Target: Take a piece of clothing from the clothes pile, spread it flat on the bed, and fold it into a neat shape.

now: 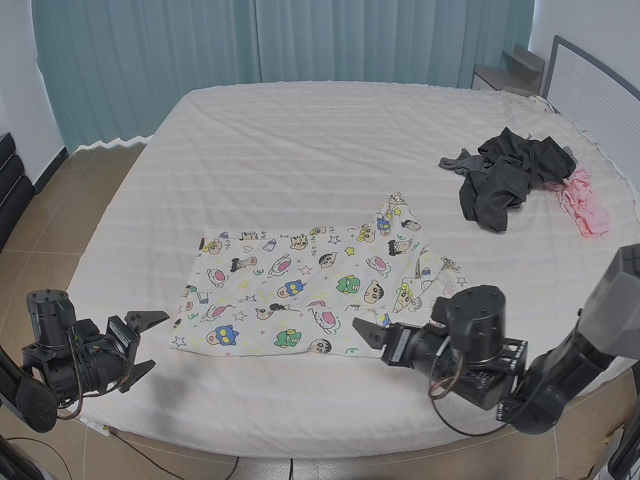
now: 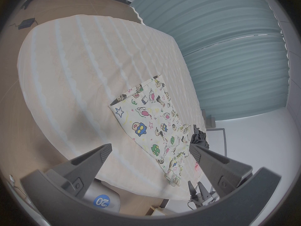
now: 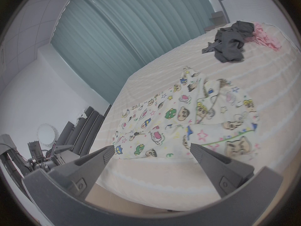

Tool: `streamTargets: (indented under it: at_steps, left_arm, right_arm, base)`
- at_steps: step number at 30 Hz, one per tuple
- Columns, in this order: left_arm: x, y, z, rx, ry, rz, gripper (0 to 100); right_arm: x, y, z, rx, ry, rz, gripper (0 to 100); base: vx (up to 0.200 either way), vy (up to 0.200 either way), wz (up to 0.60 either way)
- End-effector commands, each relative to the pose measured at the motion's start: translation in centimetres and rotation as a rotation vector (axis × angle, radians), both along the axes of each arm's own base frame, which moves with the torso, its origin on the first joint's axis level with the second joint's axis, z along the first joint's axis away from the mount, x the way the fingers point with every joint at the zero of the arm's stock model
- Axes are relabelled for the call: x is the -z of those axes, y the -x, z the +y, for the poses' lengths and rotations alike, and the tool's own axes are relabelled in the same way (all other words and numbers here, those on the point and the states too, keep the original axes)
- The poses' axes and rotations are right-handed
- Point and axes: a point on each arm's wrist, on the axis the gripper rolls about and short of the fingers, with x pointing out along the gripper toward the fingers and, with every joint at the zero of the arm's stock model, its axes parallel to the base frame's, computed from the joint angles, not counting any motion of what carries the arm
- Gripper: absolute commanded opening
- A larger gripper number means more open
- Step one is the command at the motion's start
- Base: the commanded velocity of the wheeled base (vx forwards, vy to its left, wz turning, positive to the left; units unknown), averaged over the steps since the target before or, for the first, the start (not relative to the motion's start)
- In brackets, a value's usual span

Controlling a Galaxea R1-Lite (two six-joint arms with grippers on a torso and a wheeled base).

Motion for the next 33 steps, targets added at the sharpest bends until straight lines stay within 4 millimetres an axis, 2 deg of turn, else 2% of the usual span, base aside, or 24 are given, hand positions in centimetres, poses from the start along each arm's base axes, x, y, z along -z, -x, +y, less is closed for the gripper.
streamTargets:
  at_steps: [1,2,4,5,6,9,12,15,17,24,29,30,33]
  left_arm:
    - [-0.1,0.2,-0.4,0.020,0.002,-0.004,100]
    - [-0.1,0.2,-0.5,0.024,0.002,-0.004,100]
    - [-0.1,0.2,-0.5,0.024,0.002,-0.004,100]
    - [-0.1,0.3,-0.6,0.026,0.000,-0.004,100]
    - [-0.1,0.3,-0.6,0.022,-0.004,-0.005,100]
    - [-0.1,0.5,-0.5,0.020,-0.004,-0.008,100]
    - [-0.2,0.6,-0.6,0.022,-0.001,-0.012,100]
    - [-0.3,0.6,-0.6,0.025,0.000,-0.015,100]
    - [-0.2,0.5,-0.6,0.025,0.000,-0.014,100]
    - [-0.2,0.5,-0.6,0.025,0.000,-0.012,100]
    - [-0.1,0.5,-0.6,0.023,0.000,-0.007,100]
    - [-0.1,0.5,-0.6,0.023,0.000,-0.007,100]
    - [-0.1,0.5,-0.6,0.024,0.001,-0.007,100]
  right_arm:
    - [-3.1,4.2,-7.3,0.101,-0.058,-0.020,100]
    - [-3.0,5.1,-8.4,0.110,-0.041,-0.014,100]
    - [-3.0,5.1,-8.4,0.110,-0.041,-0.014,100]
    - [-3.5,6.9,-10.0,0.127,-0.054,-0.036,100]
    - [-4.1,8.0,-10.9,0.128,-0.069,-0.062,100]
    - [-5.9,9.8,-12.3,0.122,-0.103,-0.156,100]
    - [-6.3,10.7,-12.8,0.098,-0.065,-0.181,100]
    - [-5.6,10.8,-13.0,0.087,0.023,-0.154,100]
    - [-5.5,10.8,-13.0,0.086,0.024,-0.146,100]
    - [-4.7,10.3,-13.2,0.109,0.052,-0.106,100]
    - [-3.1,9.1,-13.5,0.154,0.098,-0.019,100]
    - [-1.4,7.8,-13.6,0.192,0.120,0.079,100]
    - [1.0,6.5,-13.5,0.220,0.117,0.217,100]
  base:
    - [0.000,0.000,0.00]
    - [0.000,0.000,0.00]
    - [0.000,0.000,0.00]
    - [0.000,0.000,0.00]
    - [0.200,0.000,0.00]
    - [0.200,0.000,0.00]
    - [0.200,0.000,0.00]
    - [0.200,0.000,0.00]
    - [0.200,0.000,0.00]
    - [0.000,0.000,0.00]
    - [0.000,0.000,0.00]
    - [0.000,0.000,0.00]
    - [0.000,0.000,0.00]
